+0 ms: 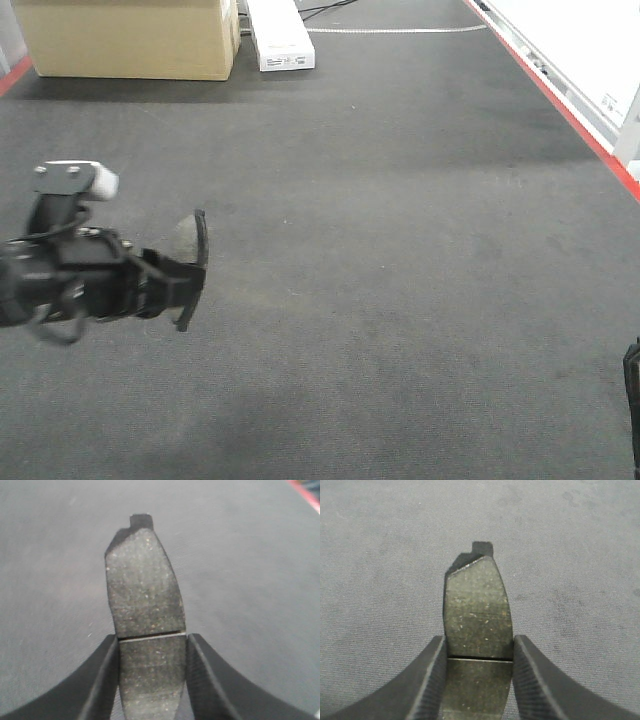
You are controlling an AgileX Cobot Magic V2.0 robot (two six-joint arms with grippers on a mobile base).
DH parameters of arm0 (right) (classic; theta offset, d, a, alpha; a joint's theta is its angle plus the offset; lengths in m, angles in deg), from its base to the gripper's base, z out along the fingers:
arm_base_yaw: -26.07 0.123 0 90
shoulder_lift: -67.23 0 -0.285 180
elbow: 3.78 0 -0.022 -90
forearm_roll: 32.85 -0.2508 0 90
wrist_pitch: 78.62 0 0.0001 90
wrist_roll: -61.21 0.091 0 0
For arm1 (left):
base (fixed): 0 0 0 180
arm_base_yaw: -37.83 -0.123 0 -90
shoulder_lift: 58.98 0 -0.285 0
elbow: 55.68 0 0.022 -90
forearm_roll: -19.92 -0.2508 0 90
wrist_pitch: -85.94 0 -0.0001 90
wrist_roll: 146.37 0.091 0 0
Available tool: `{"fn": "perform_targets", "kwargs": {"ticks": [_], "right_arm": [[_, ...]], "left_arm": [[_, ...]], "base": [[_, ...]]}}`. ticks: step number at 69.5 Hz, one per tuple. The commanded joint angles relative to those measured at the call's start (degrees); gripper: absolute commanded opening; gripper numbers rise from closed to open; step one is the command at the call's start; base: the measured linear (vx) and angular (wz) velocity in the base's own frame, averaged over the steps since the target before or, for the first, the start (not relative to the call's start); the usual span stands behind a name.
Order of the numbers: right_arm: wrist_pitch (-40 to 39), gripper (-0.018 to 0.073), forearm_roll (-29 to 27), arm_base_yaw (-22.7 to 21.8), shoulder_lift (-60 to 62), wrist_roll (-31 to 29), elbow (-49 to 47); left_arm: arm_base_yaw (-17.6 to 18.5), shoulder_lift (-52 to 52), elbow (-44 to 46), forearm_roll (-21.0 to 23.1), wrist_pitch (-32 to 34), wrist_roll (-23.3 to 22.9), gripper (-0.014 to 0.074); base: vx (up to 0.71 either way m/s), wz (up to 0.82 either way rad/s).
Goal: Move and align brake pads A on conveyor
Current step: 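Lower the left gripper with its brake pad onto the belt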
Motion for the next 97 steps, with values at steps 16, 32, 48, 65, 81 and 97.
{"fn": "perform_targets", "kwargs": {"ticks": [16,32,48,65,81,97], "right_arm": [[-4.68,0.0188,0.01,-0.30,-0.07,-0.57,-1.76],[-4.68,0.0188,0.01,-0.30,-0.07,-0.57,-1.76],[-4.68,0.0188,0.01,-0.30,-0.07,-0.57,-1.76],[-4.64,0.0188,0.01,-0.30,-0.07,-0.57,-1.76],[-4.64,0.0188,0.01,-0.30,-0.07,-0.57,-1.76],[-4.64,0.0188,0.01,-0.30,-0.07,-0.57,-1.76]], "left_arm": [[0.84,-14.54,12.85,-30.57,-6.44,-36.51,0.0185],[0.84,-21.59,16.28,-39.42,-10.06,-48.57,0.0190],[0.84,-24.45,16.23,-39.42,-9.38,-48.65,0.0212],[0.84,-26.13,16.23,-39.46,-9.34,-48.65,0.0299],[0.78,-26.24,16.23,-39.46,-8.85,-48.71,0.0386],[0.78,-22.51,16.28,-41.15,-8.82,-48.62,0.0430]], "base": [[0.00,0.00],[0.00,0.00],[0.00,0.00],[0.00,0.00],[0.00,0.00],[0.00,0.00]]}}
